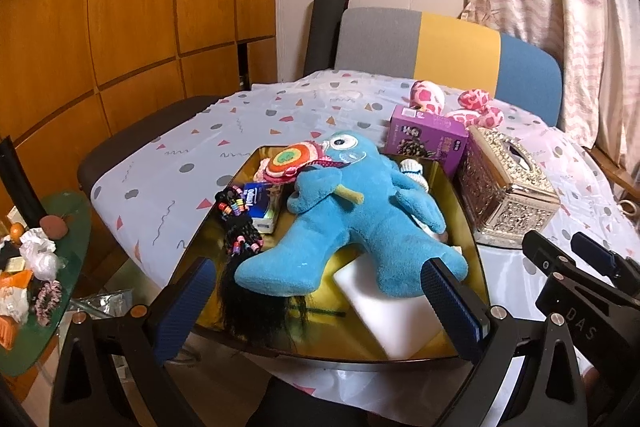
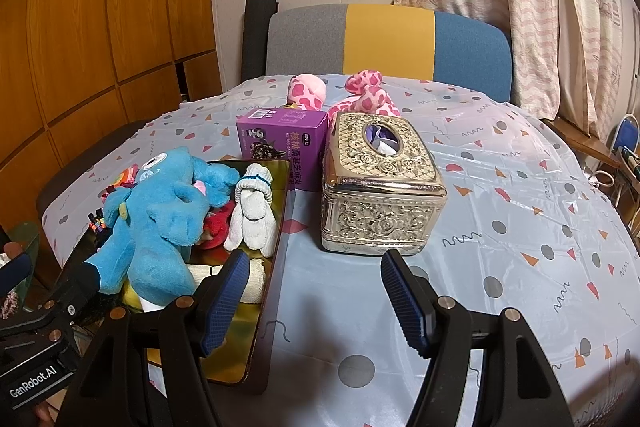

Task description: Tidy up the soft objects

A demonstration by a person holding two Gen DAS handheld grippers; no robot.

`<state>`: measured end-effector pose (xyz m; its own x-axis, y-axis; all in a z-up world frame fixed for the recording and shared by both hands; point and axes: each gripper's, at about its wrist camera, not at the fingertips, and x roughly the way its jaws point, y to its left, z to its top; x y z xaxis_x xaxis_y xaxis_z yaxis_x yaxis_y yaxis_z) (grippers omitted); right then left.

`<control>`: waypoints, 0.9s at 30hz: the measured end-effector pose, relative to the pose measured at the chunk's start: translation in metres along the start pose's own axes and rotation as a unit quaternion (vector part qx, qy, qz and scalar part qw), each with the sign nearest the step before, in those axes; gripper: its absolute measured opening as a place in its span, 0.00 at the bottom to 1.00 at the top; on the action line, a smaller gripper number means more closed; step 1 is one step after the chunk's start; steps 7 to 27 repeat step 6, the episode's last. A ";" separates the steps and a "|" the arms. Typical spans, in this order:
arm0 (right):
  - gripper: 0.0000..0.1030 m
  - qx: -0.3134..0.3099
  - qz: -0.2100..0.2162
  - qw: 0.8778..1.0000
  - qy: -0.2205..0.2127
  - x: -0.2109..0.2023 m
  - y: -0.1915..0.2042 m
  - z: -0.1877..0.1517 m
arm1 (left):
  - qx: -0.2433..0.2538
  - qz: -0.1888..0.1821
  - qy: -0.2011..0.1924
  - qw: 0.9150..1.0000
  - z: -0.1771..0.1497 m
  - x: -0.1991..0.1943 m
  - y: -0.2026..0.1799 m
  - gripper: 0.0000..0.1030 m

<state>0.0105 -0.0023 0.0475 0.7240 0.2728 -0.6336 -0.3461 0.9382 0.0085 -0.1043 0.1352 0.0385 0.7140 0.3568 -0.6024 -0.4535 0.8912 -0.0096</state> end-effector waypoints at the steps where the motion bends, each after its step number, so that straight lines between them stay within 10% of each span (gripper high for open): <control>1: 0.68 0.000 0.000 1.000 0.000 0.000 0.000 0.000 | 0.006 0.005 -0.005 1.000 -0.001 -0.001 0.000 0.98; 27: 0.68 0.007 -0.002 1.000 0.004 0.003 -0.003 -0.001 | 0.015 0.002 -0.007 1.000 0.000 -0.001 -0.003 0.97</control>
